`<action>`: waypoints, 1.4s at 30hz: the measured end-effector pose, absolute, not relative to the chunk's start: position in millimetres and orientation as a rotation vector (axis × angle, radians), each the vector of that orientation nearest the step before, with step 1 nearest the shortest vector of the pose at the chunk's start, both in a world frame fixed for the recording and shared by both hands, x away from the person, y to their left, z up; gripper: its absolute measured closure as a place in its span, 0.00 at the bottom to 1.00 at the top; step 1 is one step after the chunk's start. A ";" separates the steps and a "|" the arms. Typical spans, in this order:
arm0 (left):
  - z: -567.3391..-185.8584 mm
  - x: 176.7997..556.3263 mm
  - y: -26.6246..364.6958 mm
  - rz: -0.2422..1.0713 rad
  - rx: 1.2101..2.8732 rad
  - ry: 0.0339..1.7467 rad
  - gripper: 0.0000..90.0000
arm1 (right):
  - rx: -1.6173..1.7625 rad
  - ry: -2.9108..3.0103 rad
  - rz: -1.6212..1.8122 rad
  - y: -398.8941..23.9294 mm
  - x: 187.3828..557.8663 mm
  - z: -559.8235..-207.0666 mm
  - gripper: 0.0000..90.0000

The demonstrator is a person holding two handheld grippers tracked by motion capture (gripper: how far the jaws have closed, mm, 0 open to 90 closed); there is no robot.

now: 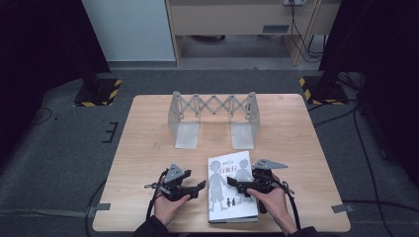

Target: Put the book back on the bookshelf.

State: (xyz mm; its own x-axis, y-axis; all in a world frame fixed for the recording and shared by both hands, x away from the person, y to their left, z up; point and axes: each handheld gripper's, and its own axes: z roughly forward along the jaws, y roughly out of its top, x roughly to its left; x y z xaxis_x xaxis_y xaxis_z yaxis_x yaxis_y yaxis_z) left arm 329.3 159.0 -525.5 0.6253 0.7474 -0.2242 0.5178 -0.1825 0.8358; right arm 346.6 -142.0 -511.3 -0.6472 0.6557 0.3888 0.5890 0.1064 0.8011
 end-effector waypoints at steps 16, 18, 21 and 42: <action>-527.0 328.3 153.4 0.259 1.859 0.984 0.25 | 1.325 2.280 1.619 -139.8 349.8 -515.6 0.29; -527.0 328.0 152.6 0.257 1.862 0.982 0.25 | 1.334 2.265 1.627 -141.0 350.3 -516.7 0.32; -526.9 328.1 152.6 0.257 1.861 0.982 0.26 | 1.365 2.242 1.637 -142.4 350.9 -517.8 0.37; -524.9 328.3 151.5 0.202 1.805 0.968 0.25 | 1.534 2.181 1.706 -151.9 354.9 -514.4 0.69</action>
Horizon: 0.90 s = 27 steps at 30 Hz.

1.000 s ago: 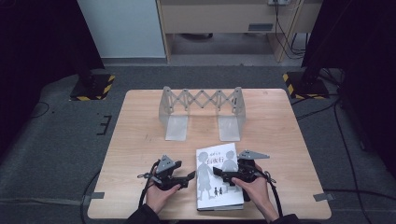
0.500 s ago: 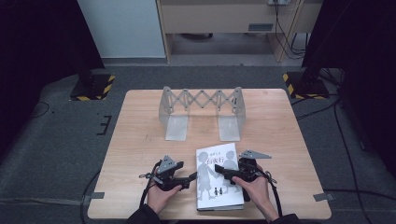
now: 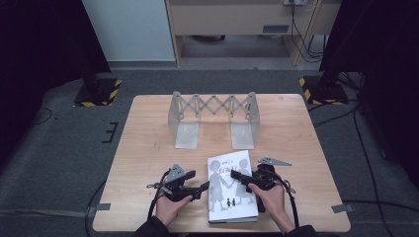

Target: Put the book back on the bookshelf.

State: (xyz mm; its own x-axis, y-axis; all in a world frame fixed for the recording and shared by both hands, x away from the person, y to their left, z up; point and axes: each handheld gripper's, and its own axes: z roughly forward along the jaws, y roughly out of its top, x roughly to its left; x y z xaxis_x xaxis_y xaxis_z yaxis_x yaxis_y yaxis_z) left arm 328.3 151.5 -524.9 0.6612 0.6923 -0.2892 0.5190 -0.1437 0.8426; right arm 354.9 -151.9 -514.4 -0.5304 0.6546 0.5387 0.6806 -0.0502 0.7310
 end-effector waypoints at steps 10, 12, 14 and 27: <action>-526.2 325.4 141.5 0.146 1.818 0.916 0.22 | -1.469 -2.035 -1.794 -154.8 349.3 -503.5 0.80; -527.1 324.6 138.9 0.138 1.823 0.905 0.22 | -1.457 -2.029 -1.810 -155.6 348.3 -501.3 0.81; -527.5 324.2 137.1 0.125 1.819 0.898 0.20 | -1.443 -2.023 -1.818 -156.4 347.6 -499.4 0.82; -531.4 324.2 127.4 0.058 1.791 0.846 0.00 | -1.372 -1.986 -1.862 -156.9 343.2 -491.8 0.90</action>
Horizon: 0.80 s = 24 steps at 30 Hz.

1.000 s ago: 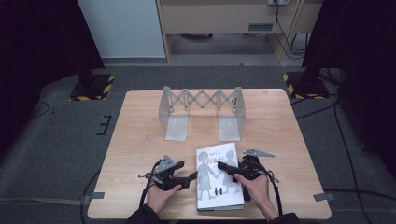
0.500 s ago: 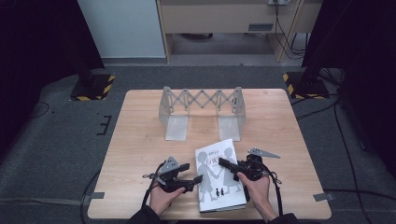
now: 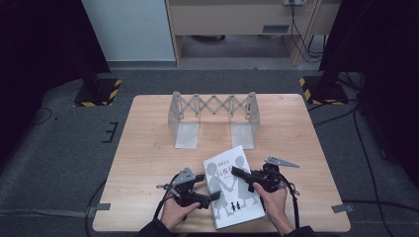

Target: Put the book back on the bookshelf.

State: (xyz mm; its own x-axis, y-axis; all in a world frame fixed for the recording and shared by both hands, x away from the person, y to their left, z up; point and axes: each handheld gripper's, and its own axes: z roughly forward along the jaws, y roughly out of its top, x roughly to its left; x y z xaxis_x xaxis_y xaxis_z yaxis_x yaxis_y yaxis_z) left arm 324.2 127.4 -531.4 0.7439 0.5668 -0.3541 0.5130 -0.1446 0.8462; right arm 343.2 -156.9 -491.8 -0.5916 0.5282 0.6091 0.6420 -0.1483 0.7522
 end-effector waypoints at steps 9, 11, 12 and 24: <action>-531.3 323.1 125.6 0.053 1.778 0.844 0.00 | -1.348 -1.975 -1.879 -159.4 341.9 -490.0 0.91; -532.2 323.4 125.7 0.034 1.769 0.853 0.00 | -1.341 -1.972 -1.890 -159.8 341.6 -489.9 0.91; -532.5 323.0 125.7 0.025 1.764 0.856 0.00 | -1.337 -1.970 -1.891 -160.4 341.3 -489.5 0.91; -537.6 324.3 126.6 -0.084 1.734 0.852 0.00 | -1.248 -1.979 -1.931 -162.9 340.8 -485.7 0.92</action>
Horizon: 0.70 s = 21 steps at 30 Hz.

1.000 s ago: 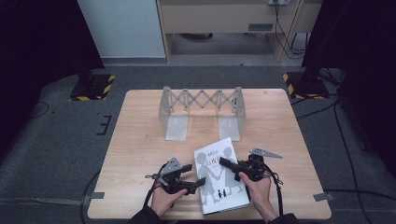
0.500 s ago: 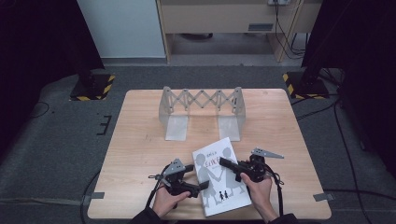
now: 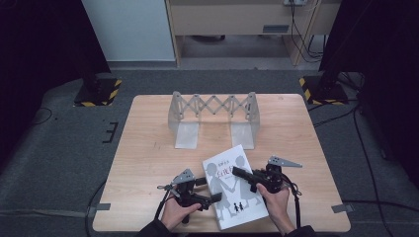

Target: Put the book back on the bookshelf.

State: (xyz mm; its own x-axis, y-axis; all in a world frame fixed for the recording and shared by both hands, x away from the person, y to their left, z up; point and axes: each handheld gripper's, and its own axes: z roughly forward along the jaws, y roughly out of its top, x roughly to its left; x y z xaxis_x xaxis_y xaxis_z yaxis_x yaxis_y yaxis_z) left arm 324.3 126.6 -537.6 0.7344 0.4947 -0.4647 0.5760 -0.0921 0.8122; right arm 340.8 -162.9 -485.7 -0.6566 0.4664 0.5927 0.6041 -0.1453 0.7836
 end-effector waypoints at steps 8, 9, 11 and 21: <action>-540.2 331.9 126.0 -0.135 1.737 0.811 0.00 | -1.230 -1.969 -1.933 -164.1 342.6 -487.4 0.92; -540.3 332.3 125.9 -0.137 1.739 0.816 0.00 | -1.243 -1.966 -1.915 -164.8 343.5 -488.0 0.92; -541.0 333.1 125.3 -0.147 1.745 0.835 0.00 | -1.262 -1.967 -1.899 -164.9 345.5 -489.4 0.91; -545.0 337.9 122.5 -0.221 1.788 0.933 0.00 | -1.305 -2.207 -1.802 -160.1 351.4 -500.0 0.71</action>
State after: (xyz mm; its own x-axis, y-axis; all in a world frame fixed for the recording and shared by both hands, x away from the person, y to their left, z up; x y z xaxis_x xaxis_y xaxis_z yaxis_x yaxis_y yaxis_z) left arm 337.9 122.5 -545.0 0.6776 0.4868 -0.5512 0.6825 -0.1374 0.7178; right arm 351.4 -160.1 -500.0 -0.6530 0.5824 0.4842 0.5909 -0.0081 0.8067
